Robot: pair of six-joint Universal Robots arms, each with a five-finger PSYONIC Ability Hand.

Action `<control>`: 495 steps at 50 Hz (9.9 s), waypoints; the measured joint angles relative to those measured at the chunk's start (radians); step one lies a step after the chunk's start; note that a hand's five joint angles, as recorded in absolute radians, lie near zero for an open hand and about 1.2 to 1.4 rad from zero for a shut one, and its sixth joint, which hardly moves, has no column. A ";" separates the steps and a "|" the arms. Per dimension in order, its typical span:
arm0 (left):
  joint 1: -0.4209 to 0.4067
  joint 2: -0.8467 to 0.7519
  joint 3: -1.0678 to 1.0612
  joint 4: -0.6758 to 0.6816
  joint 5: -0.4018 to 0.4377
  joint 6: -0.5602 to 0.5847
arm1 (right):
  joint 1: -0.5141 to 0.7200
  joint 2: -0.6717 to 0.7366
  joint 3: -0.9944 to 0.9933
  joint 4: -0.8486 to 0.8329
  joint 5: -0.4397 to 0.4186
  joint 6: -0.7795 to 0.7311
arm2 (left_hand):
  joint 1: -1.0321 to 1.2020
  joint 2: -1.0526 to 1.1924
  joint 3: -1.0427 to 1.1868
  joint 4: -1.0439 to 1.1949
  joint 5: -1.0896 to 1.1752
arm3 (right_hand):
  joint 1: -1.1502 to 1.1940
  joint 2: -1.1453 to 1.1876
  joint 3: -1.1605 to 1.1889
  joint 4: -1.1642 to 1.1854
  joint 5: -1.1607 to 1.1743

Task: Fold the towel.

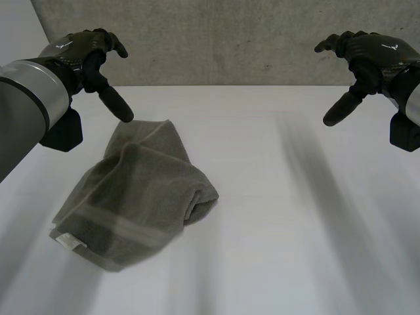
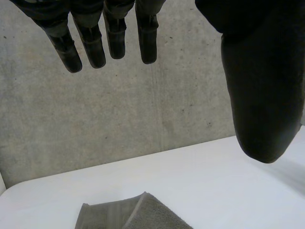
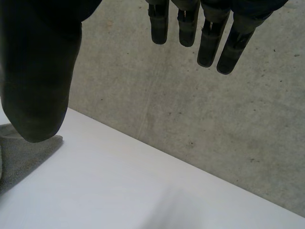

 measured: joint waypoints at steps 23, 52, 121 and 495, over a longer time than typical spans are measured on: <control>0.000 0.024 -0.034 0.059 0.006 0.011 | 0.129 0.085 0.044 0.010 -0.088 -0.138 | 0.000 0.000 0.000 0.000 0.000 | 0.000 0.000 0.000 0.000 0.000; 0.079 0.107 -0.033 0.089 0.012 0.013 | 0.619 0.673 -0.178 -0.215 0.007 -0.184 | 0.000 -0.001 0.000 0.000 0.000 | 0.000 0.000 0.000 0.000 0.000; 0.011 -0.092 -0.351 0.097 0.235 0.095 | -0.238 0.224 0.390 -0.321 -0.009 -0.044 | 0.000 -0.001 0.000 0.000 0.000 | 0.011 -0.004 0.009 -0.003 0.000; -0.282 -0.358 -0.197 0.469 -0.077 0.095 | -0.230 0.262 0.301 -0.238 -0.275 -0.698 | 0.878 0.888 0.880 0.880 0.912 | 1.102 1.037 1.082 1.073 1.089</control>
